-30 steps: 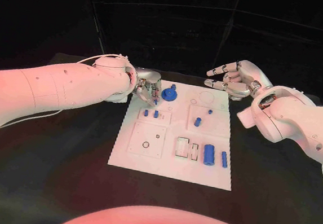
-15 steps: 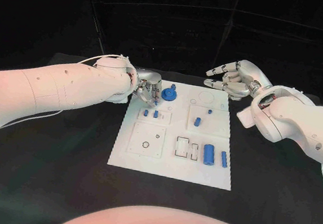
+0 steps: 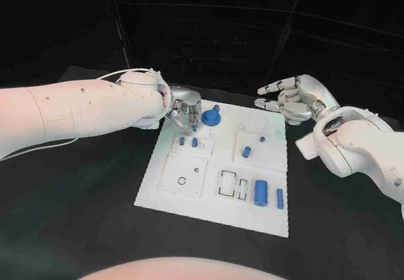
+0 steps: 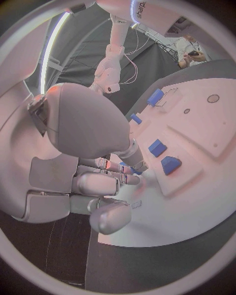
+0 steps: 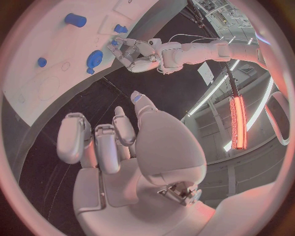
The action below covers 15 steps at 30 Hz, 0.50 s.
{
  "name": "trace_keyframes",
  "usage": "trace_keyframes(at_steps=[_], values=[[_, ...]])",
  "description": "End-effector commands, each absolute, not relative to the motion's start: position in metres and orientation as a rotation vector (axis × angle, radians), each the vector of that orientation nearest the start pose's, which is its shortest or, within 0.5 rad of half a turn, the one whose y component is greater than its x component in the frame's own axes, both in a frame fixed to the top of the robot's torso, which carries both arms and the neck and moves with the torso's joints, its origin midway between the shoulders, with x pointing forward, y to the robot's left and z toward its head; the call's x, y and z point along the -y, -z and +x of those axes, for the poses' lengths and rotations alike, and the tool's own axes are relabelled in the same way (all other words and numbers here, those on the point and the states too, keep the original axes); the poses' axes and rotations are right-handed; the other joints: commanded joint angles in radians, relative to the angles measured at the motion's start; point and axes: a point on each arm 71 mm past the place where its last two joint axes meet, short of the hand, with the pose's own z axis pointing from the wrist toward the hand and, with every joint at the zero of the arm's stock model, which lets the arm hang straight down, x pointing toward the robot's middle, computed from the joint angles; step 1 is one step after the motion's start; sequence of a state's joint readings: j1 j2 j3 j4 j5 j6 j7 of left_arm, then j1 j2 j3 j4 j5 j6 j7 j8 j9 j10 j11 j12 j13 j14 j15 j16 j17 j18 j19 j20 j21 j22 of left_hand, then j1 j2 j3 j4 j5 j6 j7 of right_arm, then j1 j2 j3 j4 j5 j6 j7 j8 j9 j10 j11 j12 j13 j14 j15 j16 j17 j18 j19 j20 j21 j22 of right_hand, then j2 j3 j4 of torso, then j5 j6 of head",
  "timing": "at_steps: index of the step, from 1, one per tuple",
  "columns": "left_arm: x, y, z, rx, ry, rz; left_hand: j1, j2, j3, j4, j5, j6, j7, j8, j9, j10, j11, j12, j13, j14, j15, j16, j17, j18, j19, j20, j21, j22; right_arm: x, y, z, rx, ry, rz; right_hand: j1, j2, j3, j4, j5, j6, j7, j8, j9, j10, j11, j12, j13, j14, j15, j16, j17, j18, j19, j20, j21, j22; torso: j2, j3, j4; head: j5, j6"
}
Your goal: Assemble the parts on the task board
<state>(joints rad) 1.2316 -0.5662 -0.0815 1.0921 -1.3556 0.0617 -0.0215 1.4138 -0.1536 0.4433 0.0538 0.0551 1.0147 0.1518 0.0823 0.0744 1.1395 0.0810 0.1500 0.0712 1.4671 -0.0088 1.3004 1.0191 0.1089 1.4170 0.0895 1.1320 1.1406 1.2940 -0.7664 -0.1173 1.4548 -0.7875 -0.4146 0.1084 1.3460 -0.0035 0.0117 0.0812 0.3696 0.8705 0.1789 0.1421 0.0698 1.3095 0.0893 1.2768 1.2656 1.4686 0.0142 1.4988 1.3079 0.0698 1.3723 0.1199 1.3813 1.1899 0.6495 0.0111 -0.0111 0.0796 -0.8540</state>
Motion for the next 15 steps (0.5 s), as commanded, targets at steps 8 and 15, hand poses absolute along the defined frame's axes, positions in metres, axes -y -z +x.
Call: trace_keyframes(at_steps=[8, 15], values=[[-0.1802, 0.2278, 0.5492, -2.034, 0.571, 0.203, -0.015, -0.010, 0.005, 0.000, -0.002, -0.036, 0.003, -0.020, -0.010, -0.009, 0.005, -0.015, 0.001, 0.006, 0.007, 0.006, -0.003, -0.006, -0.001, 0.008, -0.002, 0.000, 0.1850, 0.1640, 0.5066, -1.624, -1.052, 0.344, -0.001, 0.002, 0.000, 0.006, 0.007, -0.003, -0.005, 0.002, -0.001, 0.004, -0.004, 0.005, 0.000, 0.071, -0.008, -0.004, 0.132, 0.008, 0.003, -0.007, -0.003, 0.000, 0.000, -0.0001, 0.0006, -0.001, 0.001], [-0.1816, 0.2268, 0.5495, -2.019, 0.572, 0.197, -0.017, -0.012, 0.004, 0.000, -0.001, -0.044, 0.003, -0.021, -0.010, -0.011, 0.005, -0.018, 0.001, 0.006, 0.006, 0.005, -0.006, -0.006, -0.002, 0.008, -0.004, -0.001, 0.1856, 0.1641, 0.5067, -1.626, -1.050, 0.343, -0.001, 0.002, 0.000, 0.006, 0.007, -0.003, -0.005, 0.002, -0.001, 0.004, -0.004, 0.005, 0.000, 0.071, -0.008, -0.003, 0.132, 0.008, 0.003, -0.007, -0.003, 0.000, 0.000, -0.0001, 0.0000, -0.001, 0.001]])
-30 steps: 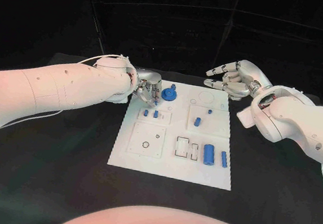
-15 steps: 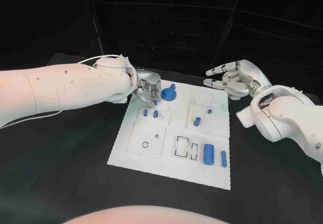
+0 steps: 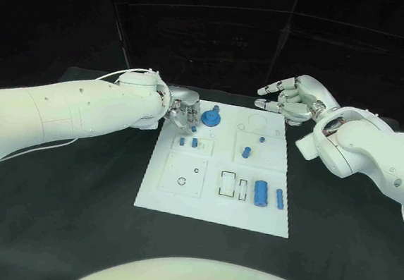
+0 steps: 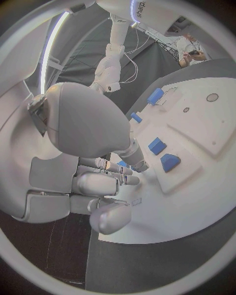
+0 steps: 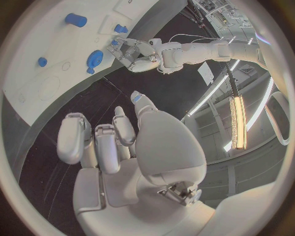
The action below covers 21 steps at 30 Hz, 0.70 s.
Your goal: Assemble the parts on the task board
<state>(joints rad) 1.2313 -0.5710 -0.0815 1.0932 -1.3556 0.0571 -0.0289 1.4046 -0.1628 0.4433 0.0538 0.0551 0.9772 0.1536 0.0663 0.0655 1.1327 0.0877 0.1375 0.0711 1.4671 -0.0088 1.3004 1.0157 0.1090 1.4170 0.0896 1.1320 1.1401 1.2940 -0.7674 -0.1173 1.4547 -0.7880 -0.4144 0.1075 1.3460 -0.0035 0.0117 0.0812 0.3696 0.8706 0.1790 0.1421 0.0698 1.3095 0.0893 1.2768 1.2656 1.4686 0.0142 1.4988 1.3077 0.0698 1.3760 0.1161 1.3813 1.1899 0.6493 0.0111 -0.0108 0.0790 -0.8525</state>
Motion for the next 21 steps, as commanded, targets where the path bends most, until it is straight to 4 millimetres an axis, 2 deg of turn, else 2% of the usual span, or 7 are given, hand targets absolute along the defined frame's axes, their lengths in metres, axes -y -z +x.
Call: trace_keyframes(at_steps=[1, 7, 9, 11, 13, 15, 21], values=[[-0.182, 0.227, 0.550, -2.018, 0.571, 0.196, -0.007, -0.003, 0.004, 0.001, -0.001, -0.007, 0.001, -0.005, -0.002, -0.005, -0.001, -0.006, 0.001, 0.006, 0.006, 0.005, -0.003, -0.006, -0.002, 0.008, -0.004, -0.001, 0.186, 0.164, 0.507, -1.626, -1.048, 0.343, -0.001, 0.002, 0.000, 0.006, 0.007, -0.003, -0.005, 0.002, -0.001, 0.004, -0.004, 0.005, 0.000, 0.071, -0.008, -0.003, 0.132, 0.008, 0.000, -0.004, -0.003, 0.000, 0.000, 0.0000, -0.0003, 0.000, 0.000], [-0.194, 0.225, 0.549, -1.999, 0.565, 0.176, -0.006, 0.000, 0.008, -0.001, -0.001, 0.008, 0.000, 0.005, 0.002, -0.002, -0.001, -0.008, 0.003, 0.006, 0.007, 0.006, -0.005, -0.005, -0.003, 0.008, -0.006, -0.002, 0.193, 0.166, 0.510, -1.638, -1.004, 0.315, 0.016, 0.009, 0.010, -0.003, -0.005, 0.001, -0.006, 0.005, -0.001, -0.021, -0.006, -0.023, -0.028, 0.067, -0.009, -0.013, 0.117, 0.012, -0.011, -0.004, -0.014, -0.021, -0.001, -0.0008, 0.0022, -0.003, 0.003], [-0.200, 0.223, 0.549, -1.988, 0.572, 0.152, -0.006, 0.000, 0.009, -0.002, -0.001, 0.015, -0.002, 0.008, 0.004, 0.005, -0.003, -0.006, 0.005, 0.005, 0.006, 0.005, -0.007, -0.005, -0.003, 0.008, -0.006, -0.001, 0.196, 0.166, 0.511, -1.639, -0.979, 0.288, 0.032, 0.014, 0.025, -0.010, -0.014, 0.012, -0.008, 0.010, 0.000, -0.119, -0.010, -0.150, -0.151, 0.056, -0.011, -0.037, 0.082, 0.023, -0.040, -0.008, -0.047, -0.076, -0.003, -0.0010, 0.0029, -0.002, 0.005], [-0.208, 0.221, 0.549, -1.972, 0.585, 0.118, -0.004, 0.001, 0.011, -0.004, -0.001, 0.021, -0.005, 0.011, 0.004, 0.011, -0.005, -0.004, 0.007, 0.005, 0.004, 0.005, -0.010, -0.005, -0.002, 0.007, -0.006, 0.000, 0.199, 0.167, 0.512, -1.640, -0.953, 0.254, 0.050, 0.013, 0.047, -0.018, -0.019, 0.032, -0.013, 0.016, 0.000, -0.246, -0.017, -0.343, -0.333, 0.045, -0.016, -0.065, 0.044, 0.037, -0.076, -0.013, -0.091, -0.146, -0.004, 0.0010, 0.0019, -0.001, 0.007], [-0.216, 0.217, 0.549, -1.953, 0.610, 0.068, -0.002, 0.002, 0.013, -0.006, -0.001, 0.026, -0.006, 0.014, 0.005, 0.018, -0.007, -0.002, 0.009, 0.005, 0.003, 0.004, -0.011, -0.005, -0.002, 0.006, -0.006, 0.000, 0.203, 0.167, 0.514, -1.645, -0.922, 0.212, 0.063, 0.006, 0.070, -0.022, -0.030, 0.057, -0.019, 0.022, 0.002, -0.337, -0.019, -0.504, -0.467, 0.032, -0.022, -0.100, -0.003, 0.047, -0.105, -0.016, -0.128, -0.205, -0.004, 0.0016, 0.0019, -0.002, 0.008], [-0.224, 0.213, 0.549, -1.926, 0.648, 0.000, 0.000, 0.004, 0.016, -0.007, -0.001, 0.033, -0.006, 0.017, 0.006, 0.024, -0.008, 0.001, 0.011, 0.004, 0.002, 0.004, -0.014, -0.004, -0.003, 0.005, -0.009, -0.002, 0.207, 0.168, 0.515, -1.654, -0.887, 0.166, 0.072, -0.010, 0.116, -0.021, -0.040, 0.079, -0.029, 0.021, 0.000, -0.326, -0.012, -0.670, -0.610, 0.024, -0.019, -0.135, -0.044, 0.054, -0.116, -0.023, -0.156, -0.239, -0.005, 0.0015, 0.0034, -0.006, 0.010], [-0.241, 0.201, 0.543, -1.822, 0.809, -0.209, -0.001, 0.006, 0.019, -0.011, -0.001, 0.066, -0.002, 0.037, 0.011, 0.051, -0.009, 0.016, 0.020, 0.004, 0.001, 0.011, 0.003, 0.007, -0.024, 0.003, -0.061, -0.048, 0.214, 0.171, 0.515, -1.682, -0.785, 0.011, 0.085, -0.054, 0.199, -0.036, -0.058, 0.138, -0.022, 0.026, 0.004, -0.270, -0.016, -0.907, -0.824, 0.030, -0.021, -0.153, -0.060, 0.052, -0.103, -0.018, -0.171, -0.249, -0.004, 0.0009, 0.0030, -0.014, 0.020]])
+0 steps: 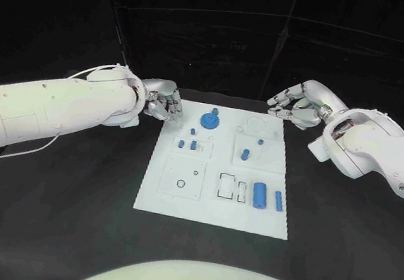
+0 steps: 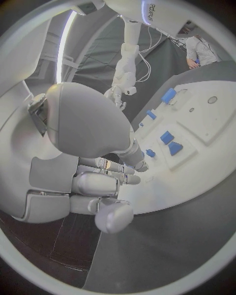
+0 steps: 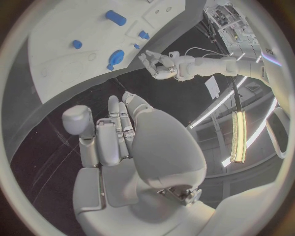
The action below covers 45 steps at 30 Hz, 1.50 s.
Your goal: Assemble the parts on the task board
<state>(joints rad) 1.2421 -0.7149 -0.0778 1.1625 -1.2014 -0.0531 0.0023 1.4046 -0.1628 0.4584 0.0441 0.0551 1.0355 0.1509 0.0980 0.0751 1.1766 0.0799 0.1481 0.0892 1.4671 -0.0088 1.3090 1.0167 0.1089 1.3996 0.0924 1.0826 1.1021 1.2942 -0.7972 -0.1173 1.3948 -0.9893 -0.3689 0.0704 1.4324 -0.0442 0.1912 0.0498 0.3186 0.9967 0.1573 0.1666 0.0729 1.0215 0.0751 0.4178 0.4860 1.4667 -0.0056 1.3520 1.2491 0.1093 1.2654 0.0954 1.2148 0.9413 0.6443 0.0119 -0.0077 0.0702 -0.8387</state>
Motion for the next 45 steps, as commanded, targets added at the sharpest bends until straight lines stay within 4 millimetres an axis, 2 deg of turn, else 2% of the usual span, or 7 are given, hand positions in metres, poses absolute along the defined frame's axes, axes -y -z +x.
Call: trace_keyframes(at_steps=[1, 5, 9, 13, 19, 34, 45], values=[[-0.242, 0.199, 0.542, -1.804, 0.850, -0.250, -0.002, 0.007, 0.003, -0.001, -0.001, 0.011, 0.002, 0.007, 0.002, 0.011, -0.001, 0.008, 0.004, 0.000, 0.001, -0.005, -0.013, 0.010, -0.014, 0.001, -0.029, -0.026, 0.214, 0.171, 0.515, -1.684, -0.764, -0.023, 0.001, -0.019, 0.028, -0.009, -0.011, 0.016, -0.002, 0.000, 0.001, 0.026, -0.002, -0.067, -0.061, 0.033, 0.000, -0.007, -0.001, 0.013, 0.009, 0.003, -0.005, -0.001, 0.001, -0.0001, -0.0001, -0.009, 0.008], [-0.239, 0.195, 0.535, -1.746, 1.069, -0.512, -0.008, 0.008, -0.002, -0.002, -0.001, 0.024, 0.003, 0.016, 0.001, 0.026, -0.003, 0.023, 0.013, -0.035, 0.001, -0.057, -0.102, 0.028, -0.058, 0.001, -0.123, -0.106, 0.214, 0.175, 0.512, -1.670, -0.669, -0.155, 0.001, -0.035, 0.064, -0.020, -0.018, 0.047, -0.009, 0.001, 0.004, 0.063, -0.003, -0.141, -0.126, 0.034, 0.000, -0.012, -0.004, 0.012, 0.018, 0.002, -0.003, 0.005, 0.000, 0.0010, 0.0017, -0.028, 0.016], [-0.230, 0.194, 0.525, -1.702, 1.257, -0.725, -0.016, 0.009, -0.010, 0.000, -0.002, 0.021, 0.005, 0.016, -0.002, 0.022, -0.001, 0.027, 0.017, -0.055, 0.003, -0.085, -0.148, 0.038, -0.085, 0.002, -0.177, -0.152, 0.213, 0.181, 0.509, -1.672, -0.587, -0.243, -0.011, -0.054, 0.088, -0.024, -0.027, 0.053, -0.008, -0.010, 0.001, 0.083, 0.001, -0.202, -0.174, 0.035, 0.001, -0.016, -0.006, 0.009, 0.024, 0.005, -0.001, 0.010, 0.001, -0.0023, 0.0023, -0.055, 0.024], [-0.223, 0.192, 0.516, -1.660, 1.386, -0.825, -0.058, -0.006, -0.049, 0.022, -0.003, 0.014, 0.007, 0.014, -0.004, 0.017, 0.002, 0.032, 0.022, -0.077, 0.008, -0.112, -0.191, 0.046, -0.112, 0.007, -0.232, -0.196, 0.212, 0.188, 0.508, -1.705, -0.532, -0.280, -0.032, -0.074, 0.089, -0.018, -0.071, 0.023, 0.000, -0.035, -0.006, 0.057, 0.014, -0.246, -0.207, 0.036, 0.011, -0.016, -0.005, 0.010, 0.020, 0.012, -0.009, 0.001, 0.002, -0.0015, -0.0017, -0.062, 0.027], [-0.220, 0.189, 0.508, -1.612, 1.478, -0.905, -0.084, -0.011, -0.092, 0.038, -0.002, 0.010, 0.007, 0.014, -0.006, 0.008, 0.004, 0.035, 0.027, -0.090, 0.009, -0.126, -0.215, 0.052, -0.127, 0.009, -0.269, -0.224, 0.207, 0.195, 0.506, -1.722, -0.506, -0.311, -0.040, -0.089, 0.086, -0.019, -0.084, -0.003, 0.008, -0.059, -0.007, 0.024, 0.026, -0.269, -0.233, 0.036, 0.019, -0.015, -0.003, 0.012, 0.014, 0.020, -0.018, -0.010, 0.002, -0.0004, 0.0012, -0.073, 0.031], [-0.218, 0.185, 0.497, -1.561, 1.557, -0.966, -0.064, 0.008, -0.106, 0.035, -0.002, 0.009, 0.007, 0.015, -0.006, 0.002, 0.003, 0.041, 0.032, -0.095, 0.009, -0.131, -0.223, 0.054, -0.131, 0.010, -0.287, -0.237, 0.190, 0.213, 0.505, -1.756, -0.512, -0.353, -0.027, -0.081, 0.098, -0.028, -0.081, -0.005, 0.017, -0.070, -0.005, 0.024, 0.032, -0.272, -0.256, 0.037, 0.023, -0.012, 0.001, 0.010, 0.023, 0.025, -0.010, 0.002, 0.003, -0.0021, 0.0012, -0.075, 0.029], [-0.218, 0.184, 0.495, -1.553, 1.572, -0.969, -0.059, 0.016, -0.108, 0.034, -0.002, 0.009, 0.007, 0.016, -0.006, 0.000, 0.004, 0.042, 0.033, -0.096, 0.009, -0.132, -0.226, 0.055, -0.133, 0.010, -0.293, -0.241, 0.187, 0.221, 0.510, -1.773, -0.503, -0.358, -0.018, -0.070, 0.120, -0.034, -0.084, 0.005, 0.019, -0.073, -0.003, 0.038, 0.032, -0.269, -0.274, 0.039, 0.024, -0.005, 0.009, 0.009, 0.029, 0.026, -0.003, 0.011, 0.002, 0.0002, 0.0000, -0.068, 0.025]])
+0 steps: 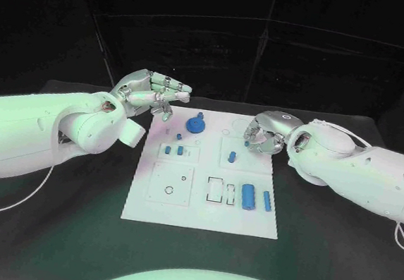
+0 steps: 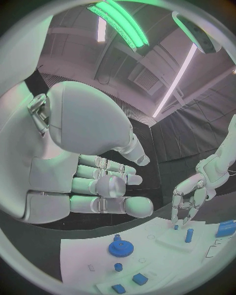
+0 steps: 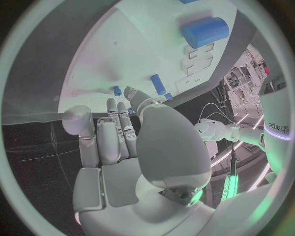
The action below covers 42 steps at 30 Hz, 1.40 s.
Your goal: Assemble the parts on the task board
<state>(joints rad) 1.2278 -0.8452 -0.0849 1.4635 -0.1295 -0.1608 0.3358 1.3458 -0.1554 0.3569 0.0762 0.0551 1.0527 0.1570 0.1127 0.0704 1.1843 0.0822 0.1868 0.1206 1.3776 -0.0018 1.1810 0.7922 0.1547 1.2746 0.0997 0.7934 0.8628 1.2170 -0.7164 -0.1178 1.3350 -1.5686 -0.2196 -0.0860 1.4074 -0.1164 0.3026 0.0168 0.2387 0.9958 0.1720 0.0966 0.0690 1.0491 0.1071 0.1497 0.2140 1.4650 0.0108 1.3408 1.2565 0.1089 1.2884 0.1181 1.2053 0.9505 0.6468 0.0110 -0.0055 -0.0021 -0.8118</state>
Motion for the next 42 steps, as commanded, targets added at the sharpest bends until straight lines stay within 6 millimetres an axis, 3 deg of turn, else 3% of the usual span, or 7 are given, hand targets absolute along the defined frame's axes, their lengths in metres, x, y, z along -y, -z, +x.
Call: trace_keyframes(at_steps=[1, 16, 36, 42], values=[[-0.218, 0.184, 0.495, -1.552, 1.572, -0.970, 0.000, 0.008, -0.006, 0.002, -0.002, -0.009, 0.001, 0.001, -0.001, -0.008, 0.001, 0.004, 0.002, -0.006, 0.002, -0.004, -0.002, 0.009, -0.008, 0.002, -0.003, -0.002, 0.186, 0.221, 0.510, -1.774, -0.503, -0.358, 0.008, 0.003, 0.010, -0.002, -0.004, 0.006, 0.005, -0.004, 0.001, 0.011, 0.000, -0.001, -0.003, 0.041, 0.007, 0.007, 0.002, 0.010, 0.006, 0.003, 0.006, 0.002, 0.000, 0.0012, -0.0026, 0.005, -0.001], [-0.219, 0.185, 0.497, -1.557, 1.558, -0.978, 0.006, 0.016, -0.007, 0.001, -0.002, -0.010, 0.001, 0.001, -0.001, -0.011, 0.002, 0.004, 0.003, -0.008, 0.002, -0.006, -0.005, 0.010, -0.009, 0.003, -0.011, -0.008, 0.178, 0.228, 0.514, -1.795, -0.501, -0.370, 0.009, 0.015, 0.047, -0.005, -0.020, 0.014, 0.007, -0.012, 0.001, 0.021, 0.001, -0.004, -0.029, 0.042, 0.007, 0.012, 0.007, 0.009, 0.009, 0.002, 0.011, 0.007, -0.001, 0.0009, -0.0010, 0.005, -0.006], [-0.219, 0.185, 0.497, -1.566, 1.557, -0.981, 0.018, 0.026, -0.006, -0.003, -0.001, -0.009, 0.002, 0.003, -0.001, -0.013, 0.002, 0.006, 0.004, -0.009, 0.002, -0.006, -0.007, 0.010, -0.009, 0.003, -0.016, -0.011, 0.177, 0.237, 0.514, -1.848, -0.457, -0.396, 0.009, 0.020, 0.100, -0.019, -0.036, 0.056, -0.005, -0.005, 0.006, 0.067, -0.012, 0.007, -0.054, 0.045, -0.002, 0.023, 0.019, 0.005, 0.020, -0.006, 0.028, 0.031, -0.002, 0.0008, -0.0010, 0.008, -0.014], [-0.219, 0.185, 0.497, -1.568, 1.557, -0.981, 0.018, 0.026, -0.006, -0.003, -0.001, -0.009, 0.002, 0.003, -0.001, -0.013, 0.002, 0.006, 0.004, -0.009, 0.002, -0.006, -0.007, 0.010, -0.009, 0.003, -0.016, -0.011, 0.177, 0.237, 0.514, -1.837, -0.437, -0.402, 0.024, 0.026, 0.128, -0.038, -0.041, 0.068, -0.009, -0.005, 0.007, 0.082, -0.016, 0.010, -0.061, 0.046, -0.007, 0.025, 0.021, 0.004, 0.024, -0.011, 0.037, 0.042, -0.001, 0.0012, -0.0012, 0.007, -0.016]])
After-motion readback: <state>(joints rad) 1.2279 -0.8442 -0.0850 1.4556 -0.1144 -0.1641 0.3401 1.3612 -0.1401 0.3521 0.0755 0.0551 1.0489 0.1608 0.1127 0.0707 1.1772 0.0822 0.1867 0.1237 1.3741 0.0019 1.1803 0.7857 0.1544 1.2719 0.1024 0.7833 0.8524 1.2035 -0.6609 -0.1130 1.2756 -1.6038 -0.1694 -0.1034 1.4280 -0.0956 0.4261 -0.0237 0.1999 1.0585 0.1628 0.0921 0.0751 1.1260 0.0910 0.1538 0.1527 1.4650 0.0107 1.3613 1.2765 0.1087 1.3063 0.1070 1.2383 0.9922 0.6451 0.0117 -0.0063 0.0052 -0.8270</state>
